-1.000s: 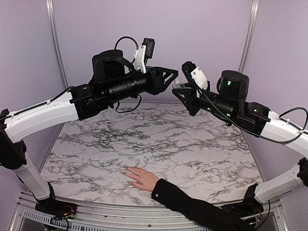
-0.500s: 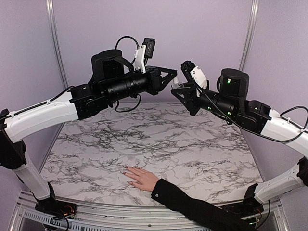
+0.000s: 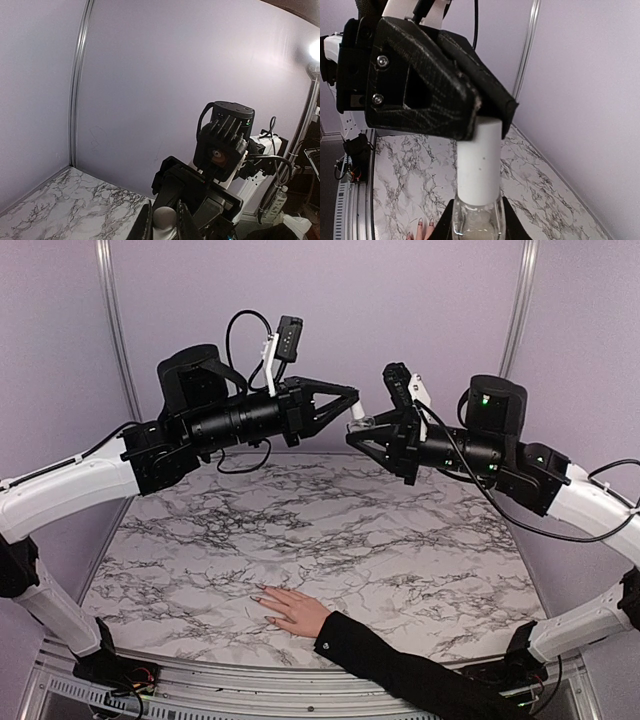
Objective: Paint the nails
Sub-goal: Screw the nail polish bottle.
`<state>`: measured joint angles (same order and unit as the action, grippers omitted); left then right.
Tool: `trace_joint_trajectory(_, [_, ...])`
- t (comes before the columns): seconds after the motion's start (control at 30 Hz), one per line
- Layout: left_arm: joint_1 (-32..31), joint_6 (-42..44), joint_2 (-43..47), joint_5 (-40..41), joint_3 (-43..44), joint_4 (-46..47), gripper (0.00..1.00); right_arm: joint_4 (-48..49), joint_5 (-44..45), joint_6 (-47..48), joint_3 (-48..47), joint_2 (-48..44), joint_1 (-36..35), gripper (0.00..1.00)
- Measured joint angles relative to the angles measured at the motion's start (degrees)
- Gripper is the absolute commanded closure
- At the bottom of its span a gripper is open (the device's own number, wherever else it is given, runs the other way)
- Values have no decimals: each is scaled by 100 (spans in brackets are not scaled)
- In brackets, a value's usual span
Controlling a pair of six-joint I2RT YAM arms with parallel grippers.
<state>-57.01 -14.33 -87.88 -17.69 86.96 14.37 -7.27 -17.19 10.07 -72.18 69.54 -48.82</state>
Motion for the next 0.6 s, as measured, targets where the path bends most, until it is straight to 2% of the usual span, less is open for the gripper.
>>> trace_joint_trajectory(0.23, [111,107,35,-1012,-17,116,100,35,-1464,-170,-11,-17,184,100])
trace_joint_trajectory(0.6, [225,682,92,-2765,42,94,97,35,-3165,-492,-160,92,184,100])
